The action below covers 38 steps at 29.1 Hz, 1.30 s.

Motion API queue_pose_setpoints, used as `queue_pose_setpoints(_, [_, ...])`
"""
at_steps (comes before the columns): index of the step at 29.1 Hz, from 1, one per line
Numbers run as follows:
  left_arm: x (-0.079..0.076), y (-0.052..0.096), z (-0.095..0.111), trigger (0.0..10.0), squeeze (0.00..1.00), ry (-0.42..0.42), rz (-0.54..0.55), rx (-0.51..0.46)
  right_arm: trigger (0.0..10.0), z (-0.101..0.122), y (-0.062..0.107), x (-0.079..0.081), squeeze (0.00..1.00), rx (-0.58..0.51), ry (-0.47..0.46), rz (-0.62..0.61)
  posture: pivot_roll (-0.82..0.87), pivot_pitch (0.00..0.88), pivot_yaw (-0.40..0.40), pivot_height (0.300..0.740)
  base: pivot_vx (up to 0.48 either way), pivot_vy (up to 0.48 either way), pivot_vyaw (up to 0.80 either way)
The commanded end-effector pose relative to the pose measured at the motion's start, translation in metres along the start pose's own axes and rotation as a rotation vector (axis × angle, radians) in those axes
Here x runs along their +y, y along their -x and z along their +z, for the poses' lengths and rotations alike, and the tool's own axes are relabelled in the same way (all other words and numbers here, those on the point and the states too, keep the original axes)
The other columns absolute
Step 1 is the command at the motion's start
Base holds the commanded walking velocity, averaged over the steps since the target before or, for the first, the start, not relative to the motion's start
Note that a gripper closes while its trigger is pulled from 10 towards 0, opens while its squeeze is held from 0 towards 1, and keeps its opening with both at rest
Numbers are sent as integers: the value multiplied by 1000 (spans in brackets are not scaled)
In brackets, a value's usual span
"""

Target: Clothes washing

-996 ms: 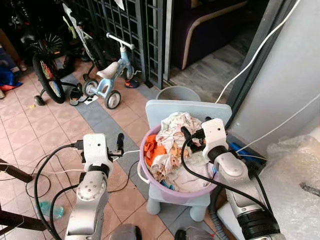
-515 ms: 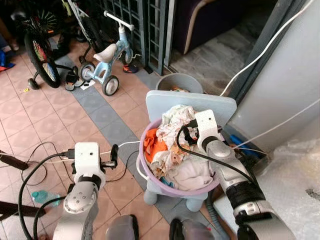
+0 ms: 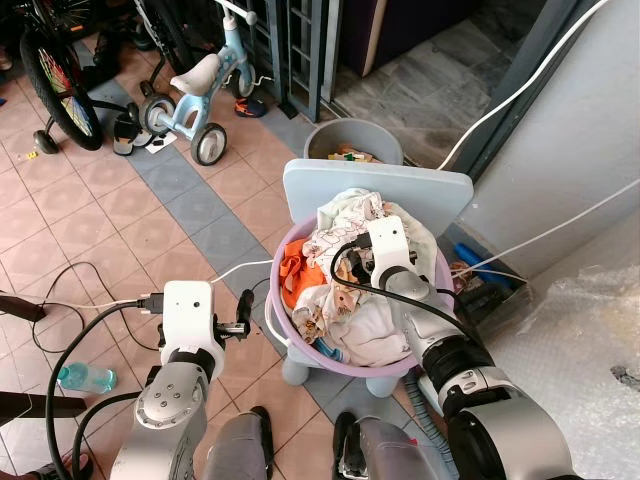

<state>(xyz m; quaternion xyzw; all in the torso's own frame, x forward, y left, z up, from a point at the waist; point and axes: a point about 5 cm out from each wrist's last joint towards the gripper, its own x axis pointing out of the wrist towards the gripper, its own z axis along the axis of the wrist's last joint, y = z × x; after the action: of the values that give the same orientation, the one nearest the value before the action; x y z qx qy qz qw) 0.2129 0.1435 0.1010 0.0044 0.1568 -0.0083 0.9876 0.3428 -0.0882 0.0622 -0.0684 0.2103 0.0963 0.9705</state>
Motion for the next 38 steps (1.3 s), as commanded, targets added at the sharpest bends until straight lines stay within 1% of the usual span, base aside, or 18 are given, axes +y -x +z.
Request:
queue_pose_setpoints(1, [0,3,-1,10000,0,1,9,9,0,-16,2,10,0,56,-47,33,133,264,-38,740,0,0,0])
queue_pose_setpoints(2, [-1,3,0,10000,0,2,8,8,0,-16,2,11,0,55,-60,40,130,265,-41,740,0,0,0])
queue_pose_setpoints(3, [-2,2,0,10000,0,4,10,8,0,-16,2,19,0,43,-70,73,130,263,-44,740,0,0,0])
queue_pose_setpoints(4, [-2,2,0,10000,0,6,13,8,0,-17,3,23,0,43,-68,83,129,262,-47,740,0,0,0])
queue_pose_setpoints(6, [-2,2,0,10000,0,6,14,8,0,-19,3,25,0,50,-77,89,129,261,-48,740,0,0,0])
queue_pose_setpoints(7, [-3,1,1,10000,0,8,16,10,0,-21,3,28,0,61,-108,101,128,258,-51,740,0,0,0])
queue_pose_setpoints(9, [-4,0,1,10000,0,9,20,10,0,-22,3,31,0,67,-126,114,128,253,-55,740,0,0,0])
queue_pose_setpoints(12, [-6,-1,1,10000,0,10,20,9,0,-23,3,33,0,72,-136,130,126,242,-61,740,0,0,0])
queue_pose_setpoints(23, [-9,-3,1,10000,0,10,17,6,0,-19,2,34,0,60,-169,146,125,225,-68,740,0,0,0])
queue_pose_setpoints(27, [-9,-4,-2,10000,0,45,35,44,0,-18,1,32,0,58,-163,142,120,216,-69,740,0,0,0])
queue_pose_setpoints(30, [-9,-7,0,10000,0,30,35,16,0,-17,1,31,0,51,-164,141,117,207,-70,740,0,0,0])
queue_pose_setpoints(36, [-13,-13,0,10000,0,43,25,5,0,-14,1,28,0,19,-170,129,109,161,-76,740,0,0,0])
queue_pose_setpoints(38, [-14,-17,0,10000,0,34,14,-1,0,-9,2,29,0,-19,-172,126,98,146,-72,740,0,0,0])
